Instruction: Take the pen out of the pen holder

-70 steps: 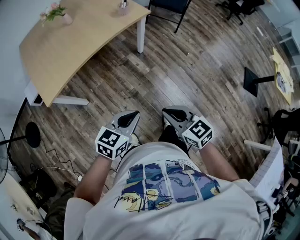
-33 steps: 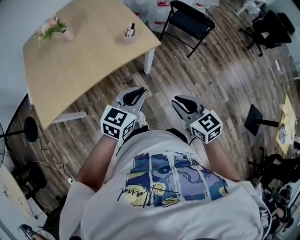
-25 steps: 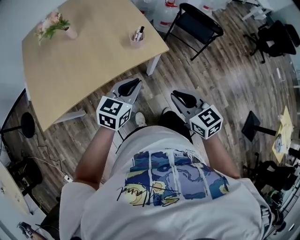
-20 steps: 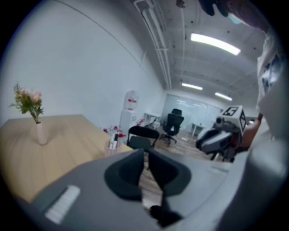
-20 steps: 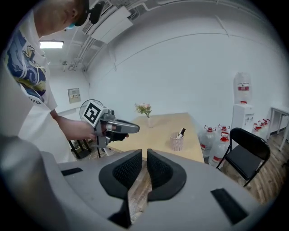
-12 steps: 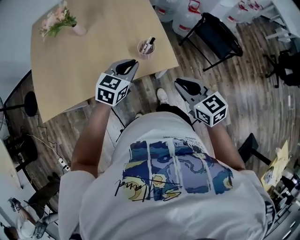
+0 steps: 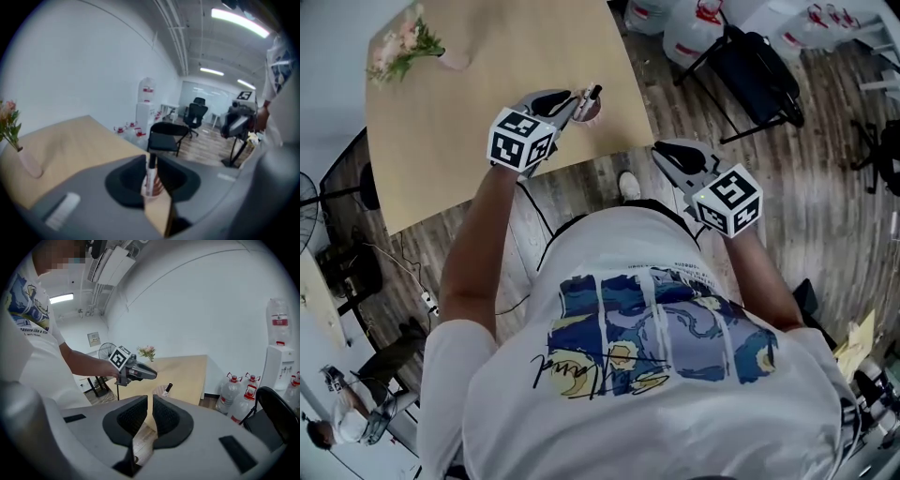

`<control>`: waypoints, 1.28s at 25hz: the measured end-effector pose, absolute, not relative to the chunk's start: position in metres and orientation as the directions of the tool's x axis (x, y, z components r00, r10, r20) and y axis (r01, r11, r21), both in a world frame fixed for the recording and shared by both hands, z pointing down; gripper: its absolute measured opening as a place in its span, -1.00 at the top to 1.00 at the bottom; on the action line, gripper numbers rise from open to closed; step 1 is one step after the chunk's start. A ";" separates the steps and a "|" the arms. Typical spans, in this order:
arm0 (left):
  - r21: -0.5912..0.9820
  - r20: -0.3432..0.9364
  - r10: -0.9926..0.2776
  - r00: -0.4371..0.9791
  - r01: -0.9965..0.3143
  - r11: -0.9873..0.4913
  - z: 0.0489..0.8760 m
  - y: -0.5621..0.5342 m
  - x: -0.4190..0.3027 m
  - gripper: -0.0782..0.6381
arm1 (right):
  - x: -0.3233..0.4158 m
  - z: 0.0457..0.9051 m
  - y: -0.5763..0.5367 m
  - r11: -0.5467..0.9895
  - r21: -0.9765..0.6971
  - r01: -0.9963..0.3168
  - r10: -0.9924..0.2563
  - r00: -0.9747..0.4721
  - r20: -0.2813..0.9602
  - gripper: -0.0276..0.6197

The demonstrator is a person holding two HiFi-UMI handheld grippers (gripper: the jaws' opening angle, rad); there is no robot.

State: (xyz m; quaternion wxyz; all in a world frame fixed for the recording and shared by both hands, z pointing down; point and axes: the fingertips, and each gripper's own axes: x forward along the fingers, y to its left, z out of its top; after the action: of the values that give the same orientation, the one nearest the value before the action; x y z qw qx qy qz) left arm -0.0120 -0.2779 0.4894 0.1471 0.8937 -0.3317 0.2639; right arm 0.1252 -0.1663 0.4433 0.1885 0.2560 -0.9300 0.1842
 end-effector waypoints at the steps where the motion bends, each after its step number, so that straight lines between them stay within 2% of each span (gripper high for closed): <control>1: 0.088 0.577 -0.513 0.636 -0.673 -0.734 0.492 -0.283 -0.010 0.57 | 0.129 0.445 -0.170 0.802 -0.249 -0.542 -0.402 -0.800 0.446 0.82; 23: 0.167 0.650 -0.451 0.612 -0.693 -0.701 0.532 -0.332 0.024 0.55 | 0.185 0.467 -0.227 0.792 -0.302 -0.531 -0.365 -0.808 0.463 0.82; 28: 0.184 0.648 -0.460 0.607 -0.711 -0.678 0.532 -0.331 0.022 0.68 | 0.187 0.468 -0.232 0.797 -0.309 -0.519 -0.354 -0.816 0.457 0.83; 32: 0.187 0.641 -0.486 0.595 -0.734 -0.652 0.531 -0.334 0.017 0.70 | 0.185 0.467 -0.240 0.803 -0.311 -0.508 -0.345 -0.822 0.453 0.83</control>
State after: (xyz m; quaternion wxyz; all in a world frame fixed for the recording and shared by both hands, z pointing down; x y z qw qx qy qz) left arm 0.0175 -0.3345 0.5307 0.2223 0.8648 -0.3527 0.2798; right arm 0.1850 -0.2401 0.4674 0.1908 0.2293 -0.9302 0.2140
